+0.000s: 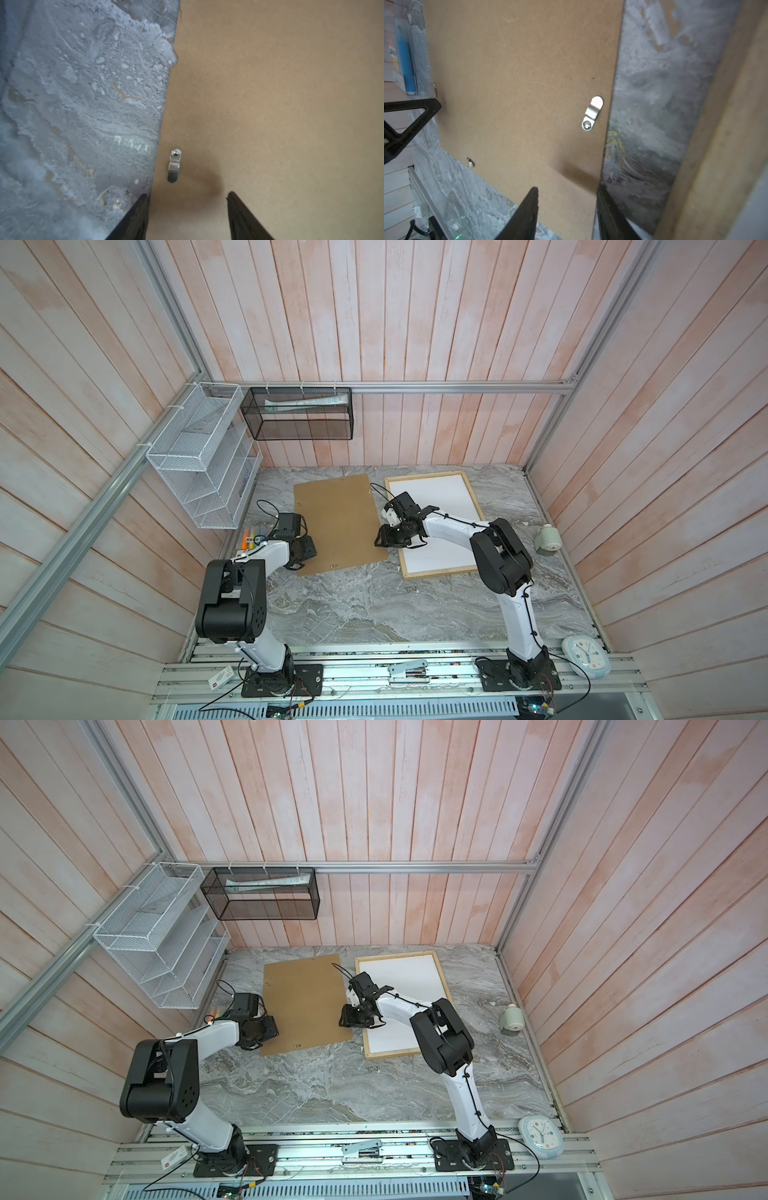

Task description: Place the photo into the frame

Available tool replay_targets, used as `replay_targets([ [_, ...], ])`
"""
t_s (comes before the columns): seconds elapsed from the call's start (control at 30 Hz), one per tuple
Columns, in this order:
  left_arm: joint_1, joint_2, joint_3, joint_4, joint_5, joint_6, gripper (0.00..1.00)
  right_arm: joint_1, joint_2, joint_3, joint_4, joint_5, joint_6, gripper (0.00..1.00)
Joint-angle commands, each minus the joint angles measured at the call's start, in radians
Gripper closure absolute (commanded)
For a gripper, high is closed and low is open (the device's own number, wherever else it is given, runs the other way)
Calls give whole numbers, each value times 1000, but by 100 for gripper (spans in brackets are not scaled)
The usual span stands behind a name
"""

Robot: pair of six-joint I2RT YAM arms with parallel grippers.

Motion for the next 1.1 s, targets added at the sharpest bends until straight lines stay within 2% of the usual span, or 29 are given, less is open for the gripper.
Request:
replay_targets([
  [0.0,-23,9,-34,1,109,0,39,1,32,2,23,-130,-2,53],
  [0.37,-68,32,-46,36,136,-11,40,-11,-16,-41,125,-257,51,53],
  [1.07,-158,50,-42,54,156,-44,40,-23,-143,-138,184,-288,84,54],
])
